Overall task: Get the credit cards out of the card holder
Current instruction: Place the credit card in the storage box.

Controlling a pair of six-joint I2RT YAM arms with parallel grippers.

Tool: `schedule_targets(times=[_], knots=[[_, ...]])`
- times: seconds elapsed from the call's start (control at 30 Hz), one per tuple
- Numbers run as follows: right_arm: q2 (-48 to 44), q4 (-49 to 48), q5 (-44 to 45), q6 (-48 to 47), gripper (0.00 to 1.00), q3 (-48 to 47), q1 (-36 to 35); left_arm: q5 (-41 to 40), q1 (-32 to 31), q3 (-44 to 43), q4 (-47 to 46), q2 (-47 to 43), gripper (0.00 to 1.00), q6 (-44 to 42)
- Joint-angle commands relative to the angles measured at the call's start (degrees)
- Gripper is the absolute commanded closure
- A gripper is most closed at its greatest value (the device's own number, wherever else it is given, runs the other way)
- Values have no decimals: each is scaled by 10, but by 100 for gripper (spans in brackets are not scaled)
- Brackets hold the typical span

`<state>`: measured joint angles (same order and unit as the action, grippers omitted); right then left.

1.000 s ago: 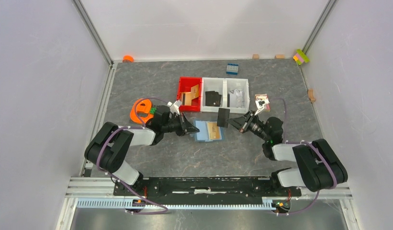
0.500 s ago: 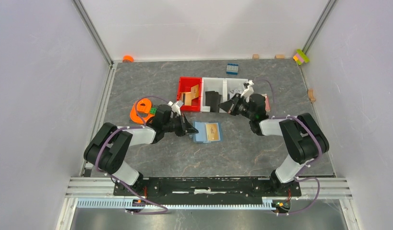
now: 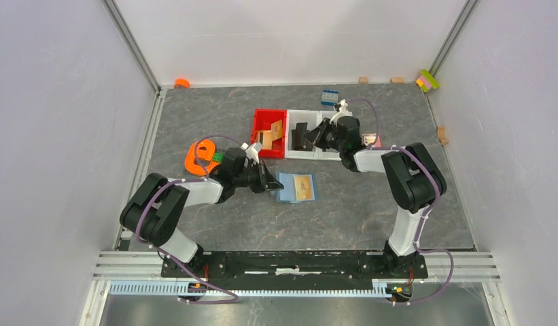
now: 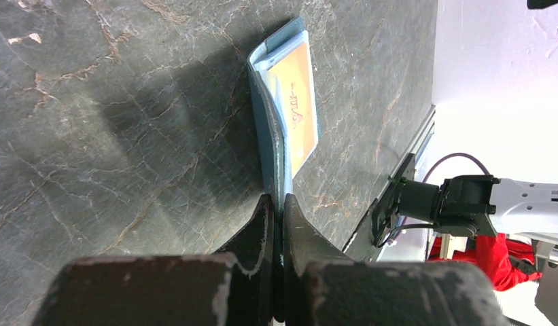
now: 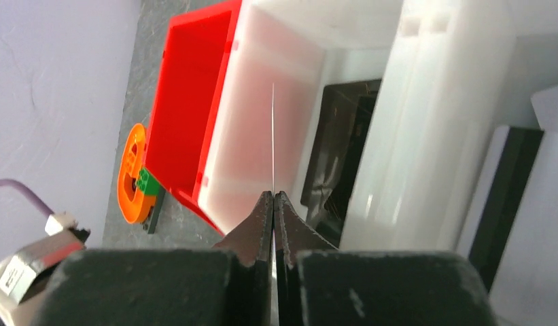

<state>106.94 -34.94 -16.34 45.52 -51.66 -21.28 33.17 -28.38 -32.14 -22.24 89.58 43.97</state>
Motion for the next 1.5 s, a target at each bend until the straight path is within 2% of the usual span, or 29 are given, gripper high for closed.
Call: schedule_targets(times=[0.0,0.17,0.3,0.37,0.53,0.7,0.87,1.0,1.07,1.13,1.27,1.37,1.47], knots=[[26,17,21,-5,98,-62,-15,12,-4,-20,-1,3,98,-23],[66,76,40,-25,94,-137,-27,16,-6,-22,-1,8,98,-22],[92,112,46,-28,74,-180,-30,22,-8,-23,-2,9,98,-20],[92,115,55,-29,68,-184,-30,26,-9,-22,-9,12,98,-15],[70,132,75,-45,66,-177,-31,26,-9,-22,-10,11,98,-14],[-2,139,85,-80,63,-117,-35,17,-10,-24,3,8,98,-24],[-110,207,132,-177,62,-60,-69,3,-9,-27,21,-5,98,-39],[-191,214,166,-217,49,28,-97,-4,-10,-28,30,-11,98,-46],[-237,216,200,-239,36,70,-109,-10,-9,-31,37,-11,98,-55],[-282,210,226,-263,33,112,-115,-10,-10,-32,37,-7,98,-58],[-363,248,309,-273,2,159,-119,-3,-9,-36,37,-6,98,-59],[-419,263,371,-255,2,192,-119,0,-10,-34,37,-20,98,-59],[-459,174,352,-254,2,264,-119,-6,-11,-29,37,-32,98,-62]])
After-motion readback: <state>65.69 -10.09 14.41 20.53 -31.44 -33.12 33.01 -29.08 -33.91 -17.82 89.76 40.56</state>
